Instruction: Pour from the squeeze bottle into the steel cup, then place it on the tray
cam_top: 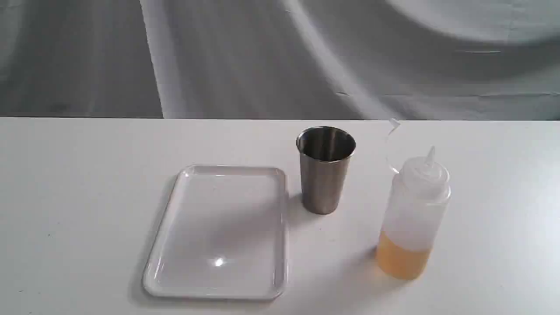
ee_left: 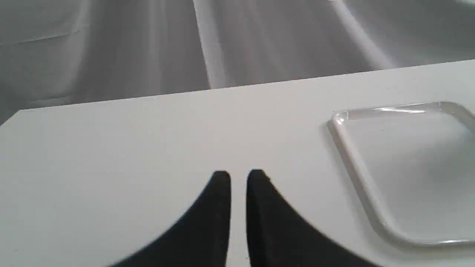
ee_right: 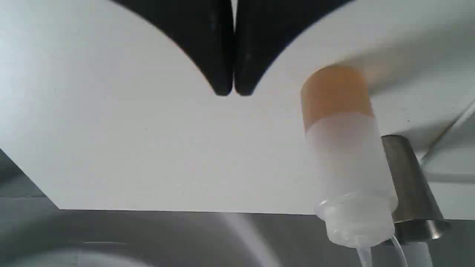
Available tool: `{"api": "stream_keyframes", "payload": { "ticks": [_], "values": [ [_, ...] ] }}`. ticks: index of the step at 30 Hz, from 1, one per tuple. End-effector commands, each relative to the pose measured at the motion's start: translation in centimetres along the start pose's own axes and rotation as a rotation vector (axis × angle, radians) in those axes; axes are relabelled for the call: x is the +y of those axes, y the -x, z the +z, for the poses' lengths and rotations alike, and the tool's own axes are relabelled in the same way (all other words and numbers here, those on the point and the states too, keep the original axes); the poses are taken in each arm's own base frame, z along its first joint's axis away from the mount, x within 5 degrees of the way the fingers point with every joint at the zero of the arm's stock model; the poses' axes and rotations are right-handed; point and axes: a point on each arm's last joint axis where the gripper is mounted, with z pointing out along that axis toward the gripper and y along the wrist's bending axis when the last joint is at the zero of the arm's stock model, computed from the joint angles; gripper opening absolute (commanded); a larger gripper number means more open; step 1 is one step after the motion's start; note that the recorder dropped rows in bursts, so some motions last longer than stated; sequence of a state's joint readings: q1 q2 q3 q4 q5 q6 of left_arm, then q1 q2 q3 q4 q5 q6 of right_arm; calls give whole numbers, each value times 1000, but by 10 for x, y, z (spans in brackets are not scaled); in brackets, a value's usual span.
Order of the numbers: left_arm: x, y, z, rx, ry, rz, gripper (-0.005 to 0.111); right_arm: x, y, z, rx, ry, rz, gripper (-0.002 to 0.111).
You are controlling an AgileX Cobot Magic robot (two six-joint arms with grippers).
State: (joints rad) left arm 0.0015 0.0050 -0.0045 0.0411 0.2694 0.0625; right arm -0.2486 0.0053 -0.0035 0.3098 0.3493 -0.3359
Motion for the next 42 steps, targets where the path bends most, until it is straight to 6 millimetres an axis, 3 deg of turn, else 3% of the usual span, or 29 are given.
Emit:
{"api": "stream_keyframes", "payload": {
  "ticks": [1,14,18,26,28,33,42],
  "values": [
    [0,-1,0,-8,0,1,8,0,-1,0,-2,-7,0,0],
    [0,-1,0,-8,0,1,8,-1,-1,-1,27,-8,-36,0],
    [0,-1,0,-8,0,1,8,1,25,-13,-17,0,-51,0],
    [0,-1,0,-8,0,1,8,1,89,-54,-139,-26,-146,0],
    [0,-1,0,-8,0,1,8,2,100,-59,-101,-6,-151,0],
    [0,-1,0,-8,0,1,8,2,127,-61,4,40,-179,0],
    [0,-1,0,-8,0,1,8,-2,184,-46,10,44,-1,0]
  ]
}}
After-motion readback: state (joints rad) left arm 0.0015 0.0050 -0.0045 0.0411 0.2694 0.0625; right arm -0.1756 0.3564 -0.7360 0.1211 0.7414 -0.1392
